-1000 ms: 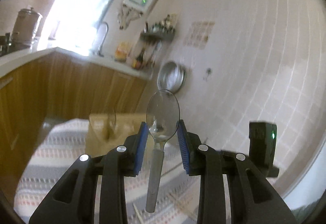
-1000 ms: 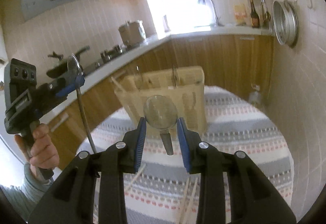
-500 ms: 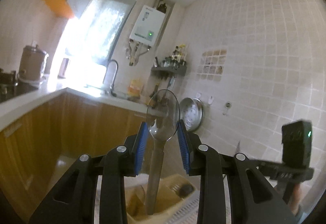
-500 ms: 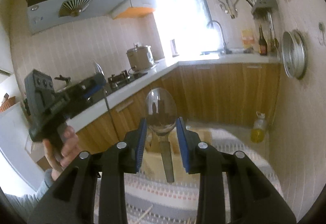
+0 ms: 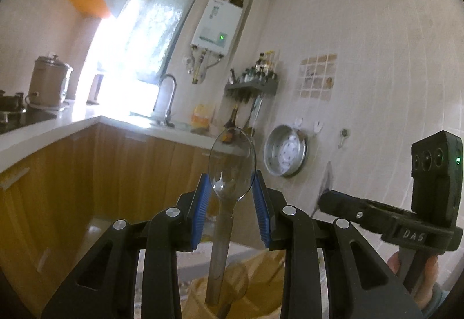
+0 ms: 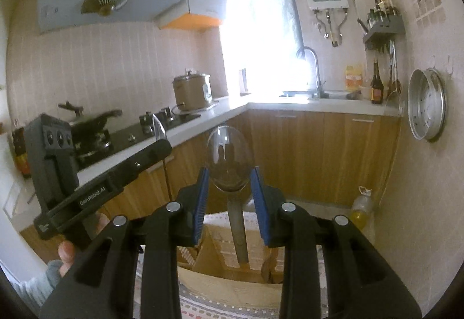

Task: Organize utensils
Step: 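Hold both spoons over the beige basket and open both tools to drop them, then move both open tools down toward the chopsticks and metal utensil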

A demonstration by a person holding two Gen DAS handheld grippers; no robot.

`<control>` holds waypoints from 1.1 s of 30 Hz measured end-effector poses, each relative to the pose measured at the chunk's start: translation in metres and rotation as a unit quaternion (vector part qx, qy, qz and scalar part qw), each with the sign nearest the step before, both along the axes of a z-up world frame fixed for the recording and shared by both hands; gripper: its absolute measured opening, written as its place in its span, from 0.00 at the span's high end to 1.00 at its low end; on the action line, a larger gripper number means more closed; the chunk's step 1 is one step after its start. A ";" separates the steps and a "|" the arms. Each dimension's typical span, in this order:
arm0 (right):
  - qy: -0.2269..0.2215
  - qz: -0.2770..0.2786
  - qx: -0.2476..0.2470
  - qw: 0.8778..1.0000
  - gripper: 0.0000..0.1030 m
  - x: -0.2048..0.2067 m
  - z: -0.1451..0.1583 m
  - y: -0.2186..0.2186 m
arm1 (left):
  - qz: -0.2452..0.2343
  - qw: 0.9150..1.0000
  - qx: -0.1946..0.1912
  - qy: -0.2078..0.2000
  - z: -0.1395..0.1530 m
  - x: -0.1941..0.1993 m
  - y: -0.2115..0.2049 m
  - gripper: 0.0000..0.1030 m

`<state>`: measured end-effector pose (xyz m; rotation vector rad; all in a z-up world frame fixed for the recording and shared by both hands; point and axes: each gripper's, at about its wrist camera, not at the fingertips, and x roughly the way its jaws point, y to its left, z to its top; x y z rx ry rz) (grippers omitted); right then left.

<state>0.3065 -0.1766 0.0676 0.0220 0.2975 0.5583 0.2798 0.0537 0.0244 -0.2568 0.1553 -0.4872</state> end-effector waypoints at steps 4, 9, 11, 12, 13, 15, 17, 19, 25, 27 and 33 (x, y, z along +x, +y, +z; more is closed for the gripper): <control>0.010 0.001 -0.004 1.000 0.74 0.001 -0.015 0.004 | 0.002 1.000 0.010 0.011 -0.011 -0.005 0.003 0.72; 0.019 0.002 -0.010 1.000 0.74 -0.004 -0.022 0.005 | -0.001 1.000 0.012 0.016 -0.015 -0.015 0.007 0.72; 0.023 0.000 -0.013 1.000 0.74 -0.007 -0.024 0.003 | -0.001 1.000 0.018 0.020 -0.016 -0.019 0.006 0.72; 0.022 -0.004 -0.013 1.000 0.73 -0.010 -0.024 0.002 | -0.001 0.999 0.023 0.026 -0.016 -0.022 0.006 0.71; 0.024 -0.008 -0.013 1.000 0.73 -0.014 -0.023 0.000 | -0.002 0.999 0.025 0.030 -0.016 -0.024 0.006 0.71; 0.032 0.000 -0.011 0.999 0.70 -0.023 -0.020 -0.003 | -0.003 0.999 0.028 0.033 -0.013 -0.033 0.007 0.71; 0.025 -0.006 -0.016 1.000 0.70 -0.036 -0.013 -0.006 | -0.006 0.999 0.029 0.032 -0.008 -0.044 0.009 0.64; 0.020 -0.012 -0.022 0.999 0.57 -0.049 -0.005 -0.009 | -0.009 0.999 0.021 0.027 0.003 -0.060 0.014 0.53; 0.023 -0.030 -0.011 0.999 0.55 -0.094 0.018 -0.029 | 0.020 0.999 0.039 0.019 0.026 -0.113 0.014 0.49; 0.036 -0.025 -0.001 0.999 0.55 -0.110 0.019 -0.037 | 0.029 0.998 0.051 0.024 0.028 -0.132 0.009 0.47; 0.053 -0.039 -0.001 0.998 0.45 -0.153 0.017 -0.056 | 0.104 0.988 0.102 0.042 0.028 -0.181 -0.007 0.45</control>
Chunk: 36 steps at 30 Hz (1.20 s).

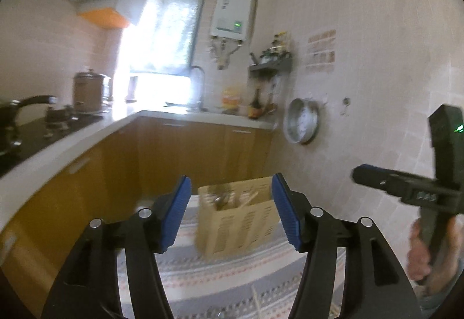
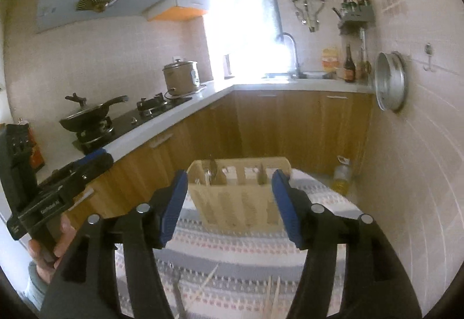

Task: Organize utensils
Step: 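Move both open tools down toward the chopsticks and metal utensil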

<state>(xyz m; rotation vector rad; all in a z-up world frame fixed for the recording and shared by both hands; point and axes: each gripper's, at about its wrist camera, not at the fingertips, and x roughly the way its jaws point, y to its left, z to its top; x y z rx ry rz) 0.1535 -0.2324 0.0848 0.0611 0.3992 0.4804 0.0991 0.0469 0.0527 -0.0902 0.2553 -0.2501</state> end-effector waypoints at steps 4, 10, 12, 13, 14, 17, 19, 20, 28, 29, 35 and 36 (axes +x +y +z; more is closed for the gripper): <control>-0.001 0.000 0.011 1.000 0.45 -0.026 0.002 -0.014 | 0.028 0.999 0.021 -0.017 0.009 -0.033 -0.011 0.44; 0.001 -0.007 0.021 1.000 0.45 -0.049 0.001 -0.029 | 0.037 0.997 0.055 -0.047 0.022 -0.072 -0.031 0.36; 0.009 -0.013 0.019 1.000 0.45 -0.050 -0.002 -0.032 | 0.044 0.995 0.071 -0.054 0.023 -0.080 -0.037 0.36; 0.016 -0.014 0.019 1.000 0.45 -0.050 -0.006 -0.034 | 0.045 0.994 0.076 -0.056 0.022 -0.084 -0.039 0.36; 0.021 -0.013 0.021 0.999 0.45 -0.050 -0.008 -0.035 | 0.047 0.994 0.080 -0.057 0.021 -0.087 -0.041 0.36; 0.051 -0.005 0.030 0.998 0.45 -0.046 -0.021 -0.039 | 0.050 0.995 0.078 -0.045 0.016 -0.090 -0.039 0.33; 0.067 -0.004 0.030 0.997 0.45 -0.043 -0.029 -0.039 | 0.051 0.995 0.073 -0.032 0.010 -0.089 -0.035 0.33; 0.077 -0.004 0.029 0.997 0.45 -0.041 -0.035 -0.039 | 0.054 0.995 0.074 -0.027 0.007 -0.088 -0.034 0.33; 0.140 -0.005 0.007 0.990 0.45 -0.026 -0.084 -0.039 | 0.062 0.991 0.012 0.114 -0.057 -0.064 0.016 0.29; 0.148 -0.004 0.007 0.989 0.45 -0.024 -0.090 -0.039 | 0.059 0.988 -0.004 0.141 -0.069 -0.057 0.024 0.32; 0.184 -0.005 0.002 0.983 0.45 -0.010 -0.121 -0.041 | 0.040 0.967 -0.059 0.243 -0.122 -0.029 0.044 0.42; 0.190 -0.004 0.000 0.982 0.45 -0.008 -0.127 -0.040 | 0.038 0.965 -0.066 0.252 -0.127 -0.026 0.045 0.42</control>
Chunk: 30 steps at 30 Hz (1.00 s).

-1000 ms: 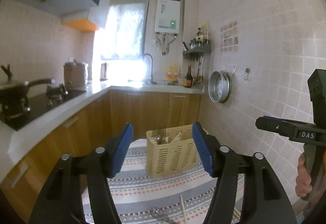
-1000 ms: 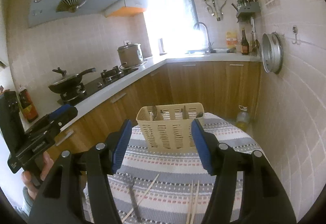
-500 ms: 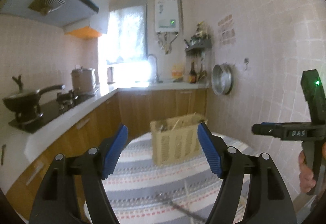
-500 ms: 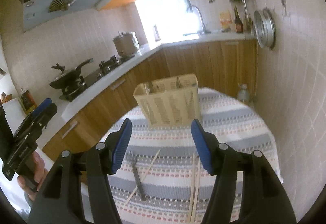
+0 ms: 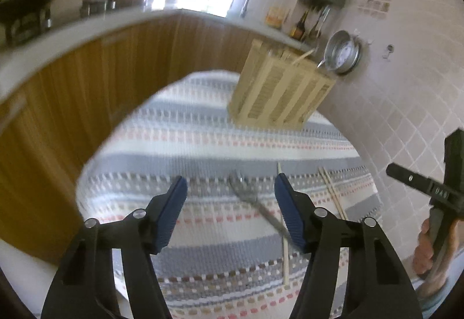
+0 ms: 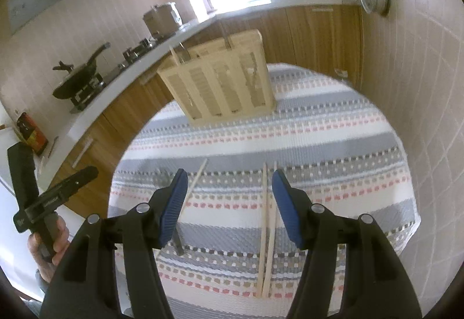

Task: Organize utensils
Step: 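Move both open tools down toward the chopsticks and metal utensil, then grasp the metal utensil with the left tool while the right tool grasps wooden chopsticks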

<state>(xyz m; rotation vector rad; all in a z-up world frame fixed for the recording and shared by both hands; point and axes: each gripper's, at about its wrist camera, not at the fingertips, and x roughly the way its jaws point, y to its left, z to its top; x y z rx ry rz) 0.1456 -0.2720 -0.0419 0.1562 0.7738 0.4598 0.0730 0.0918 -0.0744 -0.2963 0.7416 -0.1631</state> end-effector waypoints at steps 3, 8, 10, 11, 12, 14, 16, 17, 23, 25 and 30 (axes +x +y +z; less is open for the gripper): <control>0.015 -0.001 -0.007 1.000 0.45 0.005 -0.015 0.000 | -0.008 0.998 -0.042 0.043 -0.022 0.010 0.007 0.43; 0.028 0.004 -0.014 0.999 0.45 0.010 -0.031 -0.003 | -0.012 0.989 -0.118 0.092 -0.051 0.026 0.020 0.44; 0.033 0.004 -0.011 0.999 0.45 0.013 -0.034 -0.004 | -0.019 0.986 -0.129 0.100 -0.055 0.033 0.016 0.44; 0.035 0.004 -0.010 0.999 0.45 0.014 -0.037 -0.005 | -0.025 0.986 -0.129 0.104 -0.056 0.037 0.012 0.44; 0.037 0.003 -0.010 0.999 0.45 0.015 -0.038 -0.004 | -0.027 0.986 -0.127 0.109 -0.056 0.041 0.008 0.44; 0.043 0.003 -0.009 0.999 0.45 0.017 -0.042 -0.004 | -0.029 0.985 -0.120 0.120 -0.060 0.053 -0.004 0.44; 0.048 0.000 -0.016 0.999 0.45 0.021 -0.045 -0.004 | -0.023 0.986 -0.109 0.127 -0.062 0.063 -0.011 0.44; 0.052 0.000 -0.021 0.998 0.45 0.024 -0.047 -0.004 | -0.016 0.988 -0.089 0.125 -0.063 0.069 -0.018 0.44; 0.084 0.012 -0.075 0.994 0.46 0.060 -0.056 0.010 | -0.028 0.991 -0.030 0.131 -0.067 0.088 -0.047 0.39; 0.091 0.020 -0.087 0.992 0.55 0.071 -0.060 0.017 | -0.027 0.991 -0.006 0.129 -0.066 0.091 -0.058 0.39; 0.111 0.011 -0.095 0.989 0.73 0.092 -0.072 0.023 | -0.039 0.990 0.060 0.122 -0.067 0.098 -0.086 0.52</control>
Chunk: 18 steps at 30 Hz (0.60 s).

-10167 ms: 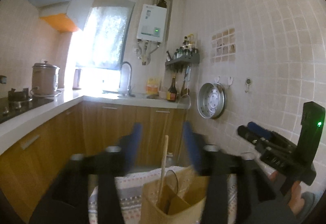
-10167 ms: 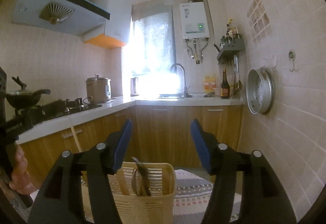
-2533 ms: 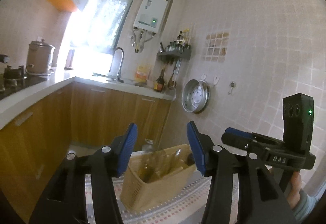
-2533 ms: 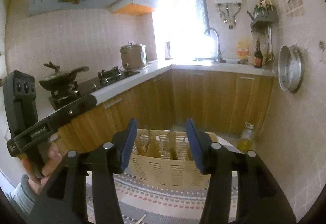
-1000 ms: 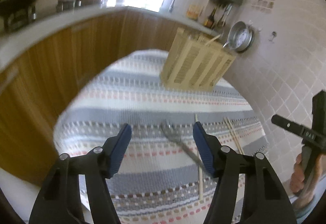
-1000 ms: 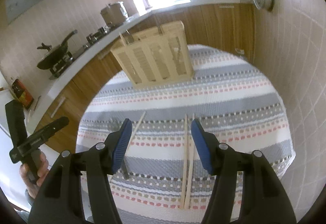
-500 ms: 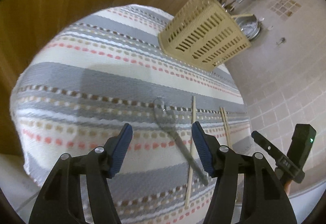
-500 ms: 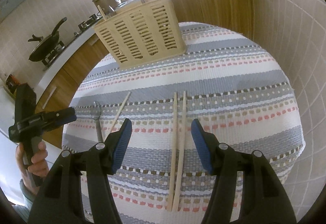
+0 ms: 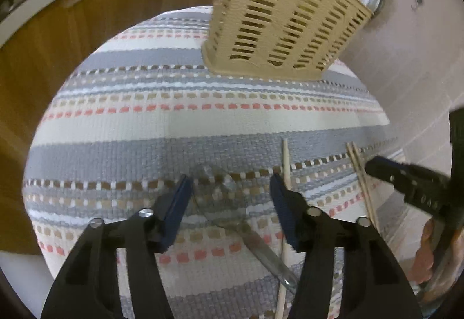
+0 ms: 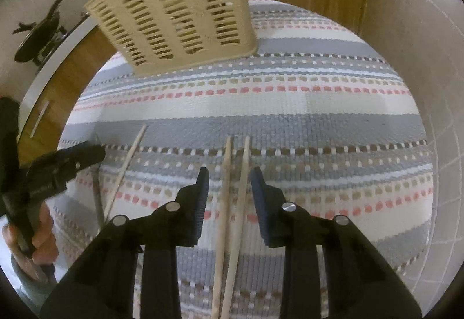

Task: Organize utensils
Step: 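Grasp the metal utensil with the left tool while the right tool grasps wooden chopsticks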

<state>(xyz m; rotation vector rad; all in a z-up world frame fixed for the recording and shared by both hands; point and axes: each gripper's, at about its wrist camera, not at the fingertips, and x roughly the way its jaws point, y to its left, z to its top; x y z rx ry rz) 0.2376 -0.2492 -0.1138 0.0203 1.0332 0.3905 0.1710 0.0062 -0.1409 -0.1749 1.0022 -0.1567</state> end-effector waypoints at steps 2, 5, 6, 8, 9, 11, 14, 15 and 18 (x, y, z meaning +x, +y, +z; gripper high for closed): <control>-0.001 -0.005 -0.002 1.000 0.74 0.004 -0.001 -0.002 | -0.009 1.000 0.015 -0.003 0.000 0.003 -0.008 0.65; 0.004 -0.005 -0.006 1.000 0.80 0.011 -0.005 -0.002 | -0.017 0.999 0.029 -0.008 -0.002 0.007 -0.008 0.79; 0.006 -0.003 -0.008 1.000 0.81 0.012 -0.007 -0.001 | -0.021 0.999 0.029 -0.007 -0.003 0.009 -0.008 0.84; 0.009 -0.001 -0.015 1.000 0.82 0.014 -0.010 0.002 | -0.027 0.999 0.027 -0.009 -0.003 0.011 -0.005 0.93; 0.006 0.000 -0.018 1.000 0.83 0.015 -0.010 0.003 | -0.031 0.999 0.020 -0.008 -0.004 0.012 -0.004 0.94; 0.000 0.004 -0.042 0.999 0.88 0.015 -0.010 0.008 | -0.044 0.999 -0.001 -0.007 -0.003 0.013 -0.001 0.95; -0.006 0.011 -0.058 0.998 0.89 0.014 -0.012 0.015 | -0.063 0.998 -0.030 -0.004 -0.005 0.018 0.000 0.97; -0.007 0.014 -0.063 0.998 0.90 0.014 -0.012 0.016 | -0.071 0.996 -0.047 -0.003 -0.005 0.019 0.003 0.97; -0.023 0.022 -0.090 0.995 0.95 0.012 -0.012 0.019 | -0.083 0.995 -0.052 -0.017 -0.001 0.018 0.005 0.97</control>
